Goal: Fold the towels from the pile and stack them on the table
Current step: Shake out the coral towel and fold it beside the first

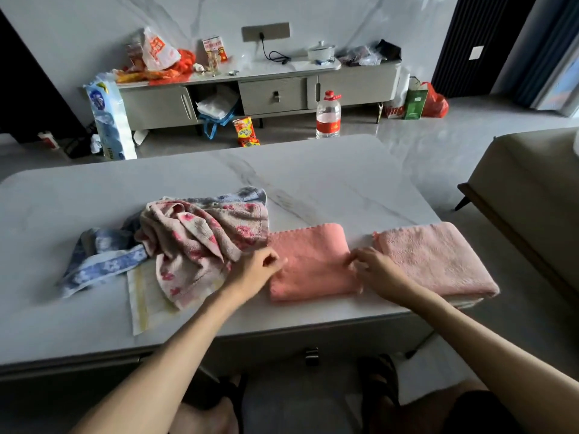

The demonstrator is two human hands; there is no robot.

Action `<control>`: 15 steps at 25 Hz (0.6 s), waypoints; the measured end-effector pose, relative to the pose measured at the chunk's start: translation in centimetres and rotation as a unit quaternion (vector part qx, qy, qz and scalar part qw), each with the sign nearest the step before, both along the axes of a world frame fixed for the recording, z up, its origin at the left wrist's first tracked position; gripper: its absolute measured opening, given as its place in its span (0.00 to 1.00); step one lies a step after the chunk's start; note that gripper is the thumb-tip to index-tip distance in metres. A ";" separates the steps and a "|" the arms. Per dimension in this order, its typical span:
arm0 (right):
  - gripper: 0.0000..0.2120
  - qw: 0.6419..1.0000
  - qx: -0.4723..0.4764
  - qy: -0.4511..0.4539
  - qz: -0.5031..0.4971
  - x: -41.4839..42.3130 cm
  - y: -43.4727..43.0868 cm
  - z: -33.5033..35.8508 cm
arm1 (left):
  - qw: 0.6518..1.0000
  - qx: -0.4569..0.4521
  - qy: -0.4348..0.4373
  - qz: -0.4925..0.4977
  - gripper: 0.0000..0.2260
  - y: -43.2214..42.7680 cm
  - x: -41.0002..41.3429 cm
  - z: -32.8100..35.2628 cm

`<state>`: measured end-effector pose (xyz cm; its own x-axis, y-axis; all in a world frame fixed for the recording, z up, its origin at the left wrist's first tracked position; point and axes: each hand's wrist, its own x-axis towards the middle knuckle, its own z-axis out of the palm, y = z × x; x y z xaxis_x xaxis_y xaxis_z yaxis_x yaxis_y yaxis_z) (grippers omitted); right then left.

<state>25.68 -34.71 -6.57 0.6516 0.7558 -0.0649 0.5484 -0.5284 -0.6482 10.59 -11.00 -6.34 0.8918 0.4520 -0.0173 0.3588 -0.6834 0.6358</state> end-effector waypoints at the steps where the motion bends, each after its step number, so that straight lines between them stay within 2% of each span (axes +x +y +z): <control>1: 0.11 0.996 0.018 0.043 -0.070 0.5 1.0 0.2 | 0.997 0.015 -0.011 0.076 0.14 -0.1 1.0 0.4; 3: 0.16 0.975 0.014 0.136 -0.173 1.2 3.0 0.6 | 0.986 0.013 0.041 0.164 0.14 -0.1 2.8 0.6; 6: 0.14 0.943 0.011 0.245 -0.223 0.9 5.0 1.0 | 0.975 -0.006 0.130 0.181 0.26 0.3 4.5 -1.9; 8: 0.13 0.927 0.019 0.299 -0.228 1.0 5.8 1.0 | 0.973 0.000 0.123 0.195 0.28 0.2 4.5 -3.1; 11: 0.15 0.907 0.056 0.368 -0.196 1.0 6.8 1.9 | 0.975 -0.049 0.065 0.208 0.27 0.1 4.7 -2.9; 14: 0.17 0.888 0.094 0.414 -0.177 0.4 7.3 4.7 | 0.961 -0.218 0.007 0.170 0.24 0.1 4.0 -1.5; 15: 0.17 0.888 0.106 0.413 -0.174 0.4 7.4 5.8 | 0.935 -0.321 -0.011 0.153 0.23 -0.2 3.5 -0.7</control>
